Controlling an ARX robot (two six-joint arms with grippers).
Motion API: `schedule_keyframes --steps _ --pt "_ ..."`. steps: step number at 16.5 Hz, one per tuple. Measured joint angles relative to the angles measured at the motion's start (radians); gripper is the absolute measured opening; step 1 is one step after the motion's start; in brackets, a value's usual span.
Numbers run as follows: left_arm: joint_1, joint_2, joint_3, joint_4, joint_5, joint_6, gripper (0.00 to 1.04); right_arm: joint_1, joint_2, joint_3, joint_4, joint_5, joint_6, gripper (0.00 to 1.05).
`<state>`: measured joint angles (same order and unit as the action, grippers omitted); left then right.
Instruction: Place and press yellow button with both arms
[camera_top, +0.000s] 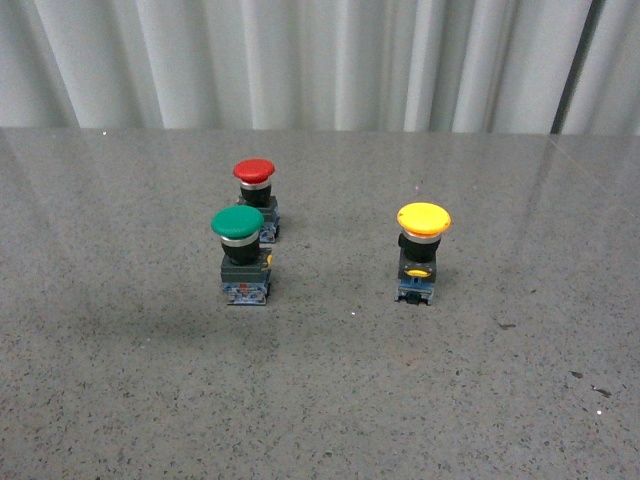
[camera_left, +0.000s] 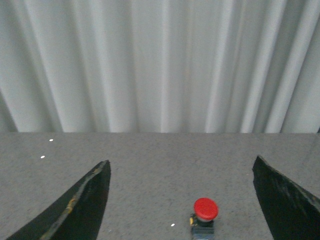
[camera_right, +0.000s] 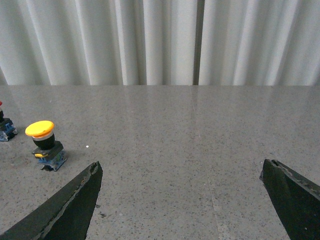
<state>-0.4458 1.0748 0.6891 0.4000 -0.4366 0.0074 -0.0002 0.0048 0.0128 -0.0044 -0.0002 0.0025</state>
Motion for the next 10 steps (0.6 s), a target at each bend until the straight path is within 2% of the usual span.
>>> schedule_keyframes --steps 2,6,7,10 --pt "0.086 -0.212 -0.232 0.026 0.064 -0.002 0.57 0.000 0.000 0.000 0.000 0.000 0.000 0.98" --pt "0.221 -0.371 -0.443 0.047 0.211 -0.003 0.06 0.000 0.000 0.000 0.000 0.000 0.000 0.98" --pt "0.246 -0.404 -0.467 0.049 0.230 -0.005 0.02 0.000 0.000 0.000 0.000 0.000 0.000 0.98" --pt "0.303 -0.487 -0.540 0.029 0.291 -0.006 0.02 0.000 0.000 0.000 0.000 0.000 0.000 0.98"
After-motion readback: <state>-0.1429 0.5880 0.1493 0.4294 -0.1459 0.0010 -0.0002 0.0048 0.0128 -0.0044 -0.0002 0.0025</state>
